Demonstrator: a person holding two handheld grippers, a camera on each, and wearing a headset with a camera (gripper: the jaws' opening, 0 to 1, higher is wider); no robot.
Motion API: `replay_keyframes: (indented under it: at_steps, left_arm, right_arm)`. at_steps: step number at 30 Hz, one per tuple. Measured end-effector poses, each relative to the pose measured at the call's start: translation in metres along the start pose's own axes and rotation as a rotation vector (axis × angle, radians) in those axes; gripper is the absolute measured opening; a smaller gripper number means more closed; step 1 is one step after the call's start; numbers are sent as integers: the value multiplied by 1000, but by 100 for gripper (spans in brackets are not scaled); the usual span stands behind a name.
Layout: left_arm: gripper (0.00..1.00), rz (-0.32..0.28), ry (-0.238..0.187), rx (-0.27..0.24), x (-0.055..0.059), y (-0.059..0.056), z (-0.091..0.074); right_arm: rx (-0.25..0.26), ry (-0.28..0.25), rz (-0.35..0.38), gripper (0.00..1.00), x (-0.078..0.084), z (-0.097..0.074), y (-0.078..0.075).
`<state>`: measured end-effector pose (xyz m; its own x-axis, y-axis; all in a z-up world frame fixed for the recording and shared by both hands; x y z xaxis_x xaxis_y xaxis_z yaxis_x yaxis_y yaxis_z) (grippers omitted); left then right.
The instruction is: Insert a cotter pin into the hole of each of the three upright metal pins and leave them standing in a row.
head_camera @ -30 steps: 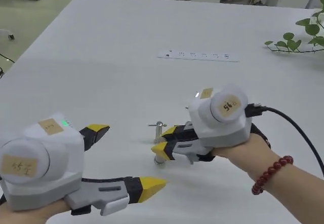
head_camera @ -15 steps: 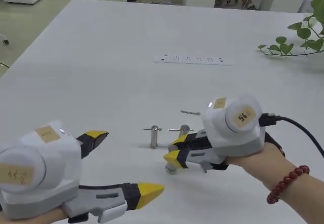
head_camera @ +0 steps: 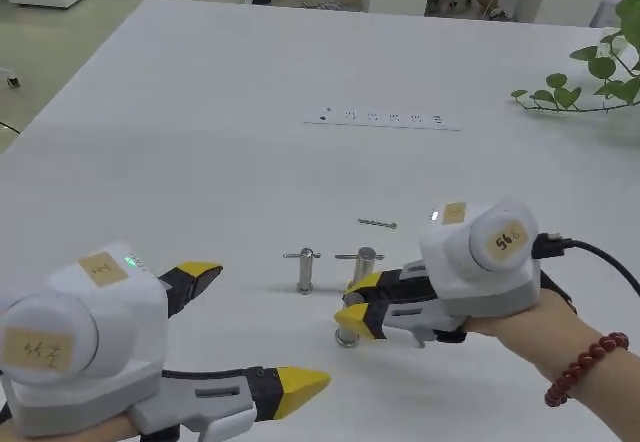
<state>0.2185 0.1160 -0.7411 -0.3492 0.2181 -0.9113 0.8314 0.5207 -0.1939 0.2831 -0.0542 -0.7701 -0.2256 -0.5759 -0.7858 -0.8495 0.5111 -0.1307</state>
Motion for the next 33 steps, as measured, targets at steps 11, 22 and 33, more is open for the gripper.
replay_keyframes:
  at_steps: [11, 22, 33]
  left_arm:
    - [90, -4, 4, -6, 1, 1, 0]
    - [92, -5, -12, -20, 0, 5, -3]
    - [97, -8, -35, -30, -1, 7, -3]
  right_arm:
    - [-17, -25, 25, 19, 8, 4, 1]
    - [2, -54, 137, 30, 6, -6, 4]
    - [51, -33, 216, 38, 6, -28, -7]
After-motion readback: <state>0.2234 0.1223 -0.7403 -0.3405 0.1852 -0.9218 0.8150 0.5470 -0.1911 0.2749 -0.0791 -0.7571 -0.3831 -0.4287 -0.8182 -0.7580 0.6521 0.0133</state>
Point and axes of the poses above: the centre of the closed fingertips' face, and the gripper's own axes: z roughly forward along the fingers, y roughly to its left, x roughly out of its underside, the point moved 8 cm from there along -z, roughly backward along the fingers, and after that the axes turned 15 degrees about x, right-handed, at the moved point
